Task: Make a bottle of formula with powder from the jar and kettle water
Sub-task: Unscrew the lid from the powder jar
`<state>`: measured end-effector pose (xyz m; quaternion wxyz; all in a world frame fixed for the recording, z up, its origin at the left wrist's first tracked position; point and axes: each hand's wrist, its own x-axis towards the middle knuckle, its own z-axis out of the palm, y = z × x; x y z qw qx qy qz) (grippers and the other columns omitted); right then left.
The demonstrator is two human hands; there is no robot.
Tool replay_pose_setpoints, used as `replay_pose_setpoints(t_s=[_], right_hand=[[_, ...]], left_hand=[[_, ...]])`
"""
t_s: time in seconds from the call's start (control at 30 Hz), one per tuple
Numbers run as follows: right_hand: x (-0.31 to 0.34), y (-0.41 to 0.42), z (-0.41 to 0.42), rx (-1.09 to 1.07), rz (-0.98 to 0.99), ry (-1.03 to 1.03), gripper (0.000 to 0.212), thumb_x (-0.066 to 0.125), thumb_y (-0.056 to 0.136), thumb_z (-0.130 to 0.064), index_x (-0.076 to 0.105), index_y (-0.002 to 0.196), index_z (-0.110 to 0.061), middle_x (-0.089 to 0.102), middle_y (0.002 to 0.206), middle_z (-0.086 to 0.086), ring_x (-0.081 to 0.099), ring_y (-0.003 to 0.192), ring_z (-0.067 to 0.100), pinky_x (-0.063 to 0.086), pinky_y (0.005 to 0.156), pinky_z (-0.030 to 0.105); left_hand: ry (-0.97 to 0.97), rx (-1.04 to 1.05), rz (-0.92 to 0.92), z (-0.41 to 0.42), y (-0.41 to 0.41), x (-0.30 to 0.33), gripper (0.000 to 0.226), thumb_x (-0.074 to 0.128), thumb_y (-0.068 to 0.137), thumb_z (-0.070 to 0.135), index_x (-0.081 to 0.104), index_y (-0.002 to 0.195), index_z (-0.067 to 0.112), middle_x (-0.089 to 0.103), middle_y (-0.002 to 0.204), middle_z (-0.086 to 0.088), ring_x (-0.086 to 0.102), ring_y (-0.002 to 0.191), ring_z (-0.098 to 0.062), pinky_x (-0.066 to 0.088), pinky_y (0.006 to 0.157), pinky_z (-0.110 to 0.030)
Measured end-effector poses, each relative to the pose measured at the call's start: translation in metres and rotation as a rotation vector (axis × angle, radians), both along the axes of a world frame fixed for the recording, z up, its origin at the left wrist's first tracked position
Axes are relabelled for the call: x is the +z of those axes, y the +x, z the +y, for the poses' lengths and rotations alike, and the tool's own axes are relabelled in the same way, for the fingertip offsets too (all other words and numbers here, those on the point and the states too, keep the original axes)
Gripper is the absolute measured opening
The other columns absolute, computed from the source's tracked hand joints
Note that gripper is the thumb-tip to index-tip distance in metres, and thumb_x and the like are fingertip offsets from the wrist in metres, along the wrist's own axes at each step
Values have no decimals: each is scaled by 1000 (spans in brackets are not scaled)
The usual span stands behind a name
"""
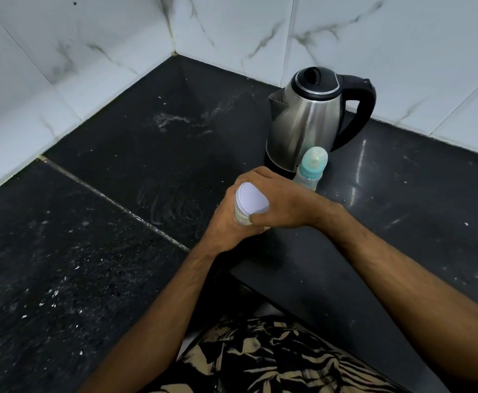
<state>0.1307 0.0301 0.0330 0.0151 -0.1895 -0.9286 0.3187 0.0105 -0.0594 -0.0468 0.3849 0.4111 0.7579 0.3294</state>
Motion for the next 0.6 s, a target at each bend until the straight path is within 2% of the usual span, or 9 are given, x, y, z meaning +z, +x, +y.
replay_pose_setpoints(t_s=[0.1, 0.23, 0.3, 0.33, 0.43, 0.6], right_hand=[[-1, 0, 0, -4, -1, 15, 72, 77, 74, -34, 46, 138, -23, 47, 137, -3, 48, 123, 14, 45, 104, 36], [-1, 2, 0, -20, 38, 21, 73, 78, 75, -32, 45, 139, -21, 46, 139, -3, 49, 123, 14, 45, 104, 33], [0, 7, 0, -76, 89, 7, 74, 79, 76, -32, 43, 140, -22, 46, 140, -4, 49, 123, 12, 45, 104, 32], [1, 11, 1, -116, 124, -2, 75, 79, 77, -34, 42, 141, -24, 46, 140, -4, 48, 123, 10, 45, 104, 32], [2, 21, 1, -200, 244, -6, 75, 78, 80, -36, 40, 143, -23, 47, 140, -3, 46, 124, 10, 43, 106, 34], [-1, 38, -4, -358, 370, -47, 68, 78, 81, -40, 47, 139, -23, 51, 136, -8, 49, 121, 8, 47, 101, 33]], left_hand=[[80, 2, -17, -7, 1, 8, 84, 84, 71, 8, 40, 142, 15, 49, 128, 9, 49, 118, -6, 41, 100, -21], [158, -8, -35, -14, 6, 19, 85, 84, 70, 8, 38, 140, 22, 50, 121, 16, 51, 121, -6, 33, 87, 0], [233, -18, -55, -17, 5, 18, 84, 86, 68, 6, 38, 129, 40, 47, 116, 29, 52, 114, 11, 36, 81, 3], [264, -25, -66, -19, 4, 19, 84, 87, 67, 8, 37, 123, 45, 51, 115, 29, 52, 109, 16, 40, 81, -1], [271, -37, -86, -25, -3, 17, 88, 89, 64, 21, 35, 132, 40, 55, 122, 20, 55, 109, 8, 46, 85, -14], [297, -50, -85, -22, -5, 14, 89, 89, 65, 18, 37, 137, 29, 54, 126, 18, 55, 113, 3, 46, 89, -13]])
